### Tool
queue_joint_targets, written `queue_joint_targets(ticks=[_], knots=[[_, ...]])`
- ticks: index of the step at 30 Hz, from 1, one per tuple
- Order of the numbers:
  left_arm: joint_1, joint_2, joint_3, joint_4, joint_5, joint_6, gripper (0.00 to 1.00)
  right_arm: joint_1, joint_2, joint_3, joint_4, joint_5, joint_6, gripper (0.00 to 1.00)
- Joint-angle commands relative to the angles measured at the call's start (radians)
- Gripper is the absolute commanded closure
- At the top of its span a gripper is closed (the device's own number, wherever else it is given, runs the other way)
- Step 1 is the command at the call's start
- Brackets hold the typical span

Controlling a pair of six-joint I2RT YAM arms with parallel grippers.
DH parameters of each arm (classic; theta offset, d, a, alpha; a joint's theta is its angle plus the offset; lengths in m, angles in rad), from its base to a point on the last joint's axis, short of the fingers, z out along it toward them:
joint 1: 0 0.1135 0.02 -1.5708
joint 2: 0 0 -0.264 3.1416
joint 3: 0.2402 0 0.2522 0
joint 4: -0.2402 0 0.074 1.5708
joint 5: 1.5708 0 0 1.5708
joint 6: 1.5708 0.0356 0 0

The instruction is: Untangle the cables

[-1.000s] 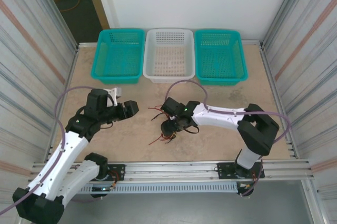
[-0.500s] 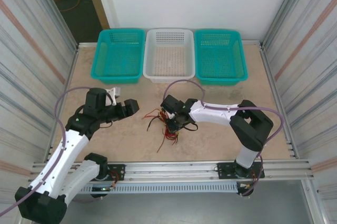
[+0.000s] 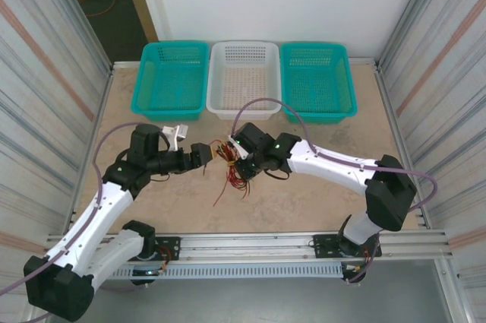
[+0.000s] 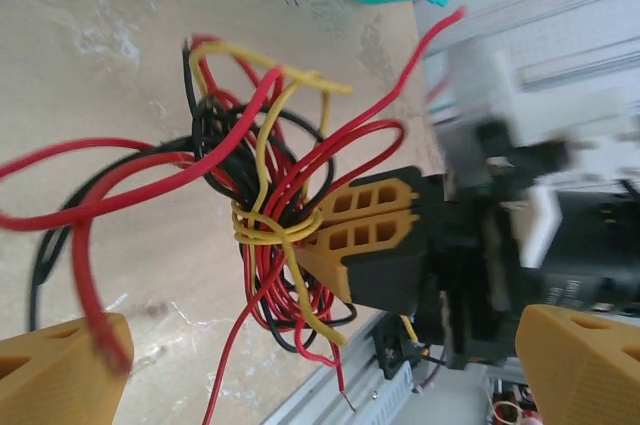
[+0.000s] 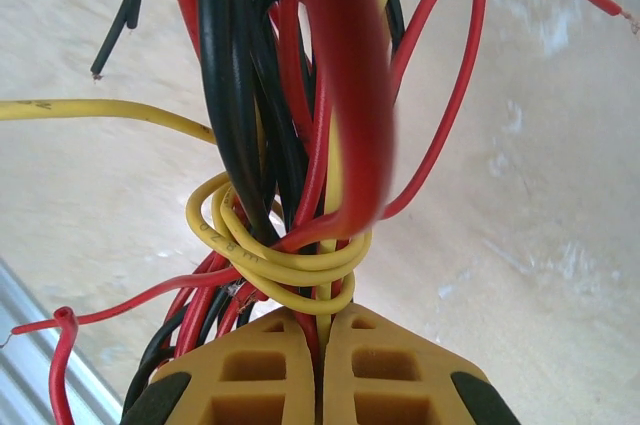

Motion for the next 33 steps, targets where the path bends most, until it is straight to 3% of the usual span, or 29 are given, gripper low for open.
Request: queue_joint_targets(ticks=[1, 15, 22, 27, 33], knots=[[-0.002, 0.003, -0.009, 0.08, 0.05, -0.041, 0.01, 0.041, -0.033, 0.073, -0.068, 0.012, -0.069, 1.0], [-0.002, 0.071, -0.037, 0.21, 0.145, -0.041, 0.01, 0.114, -0.021, 0.204, -0.118, -0.023, -0.139, 1.0], [0.053, 0.021, -0.098, 0.383, 0.205, -0.16, 0.01, 0.111, -0.03, 0.203, -0.111, -0.061, -0.144, 1.0], [0.097, -0.02, -0.164, 0.563, 0.251, -0.28, 0.01, 0.035, -0.076, 0.157, -0.041, -0.229, -0.098, 1.0], [0.096, -0.013, -0.19, 0.649, 0.239, -0.298, 0.01, -0.025, -0.117, 0.15, -0.021, -0.419, -0.088, 1.0]])
